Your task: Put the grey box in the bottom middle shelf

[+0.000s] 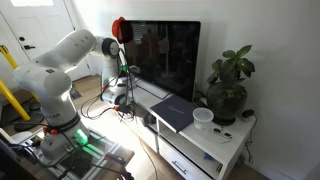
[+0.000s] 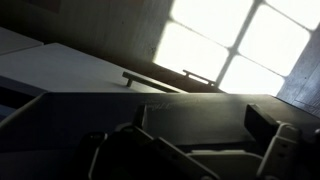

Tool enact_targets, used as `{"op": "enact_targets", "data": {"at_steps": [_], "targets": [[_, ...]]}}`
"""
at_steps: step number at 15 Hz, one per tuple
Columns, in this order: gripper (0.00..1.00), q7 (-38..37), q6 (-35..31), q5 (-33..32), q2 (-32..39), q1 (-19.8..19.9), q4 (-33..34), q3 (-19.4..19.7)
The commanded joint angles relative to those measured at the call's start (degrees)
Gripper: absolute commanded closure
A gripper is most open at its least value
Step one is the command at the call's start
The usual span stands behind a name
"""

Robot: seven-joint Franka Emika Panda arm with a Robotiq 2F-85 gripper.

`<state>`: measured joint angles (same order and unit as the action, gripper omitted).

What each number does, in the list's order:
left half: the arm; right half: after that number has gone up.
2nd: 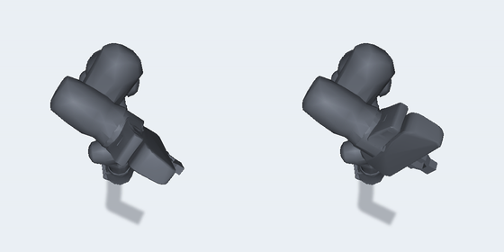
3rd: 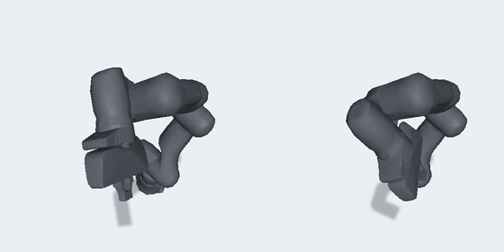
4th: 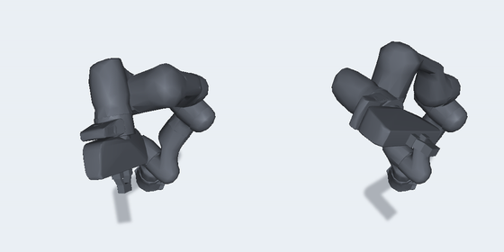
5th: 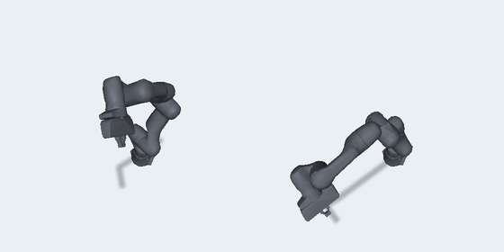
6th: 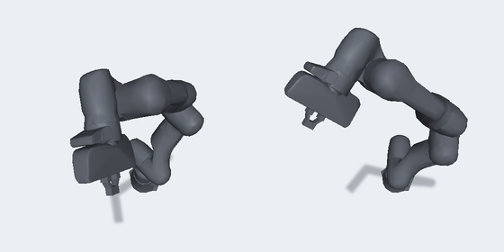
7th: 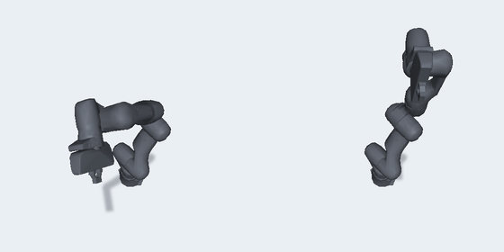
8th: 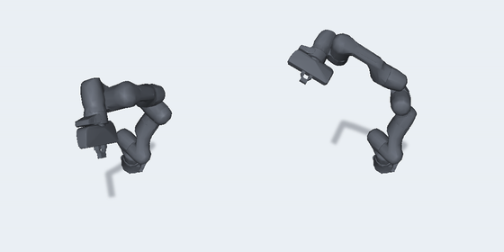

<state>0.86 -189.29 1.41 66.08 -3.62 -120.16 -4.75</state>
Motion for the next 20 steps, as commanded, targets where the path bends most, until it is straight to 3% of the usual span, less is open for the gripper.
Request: {"op": "enact_targets", "data": {"at_steps": [1,14,20], "targets": [[0.0,-0.6,-2.9,-0.6,3.2,0.3,4.1,-0.1],[0.0,-8.1,-11.9,2.8,7.4,4.9,9.5,-2.9],[0.0,-8.8,-10.5,0.6,7.2,8.1,8.7,-5.9]]}}
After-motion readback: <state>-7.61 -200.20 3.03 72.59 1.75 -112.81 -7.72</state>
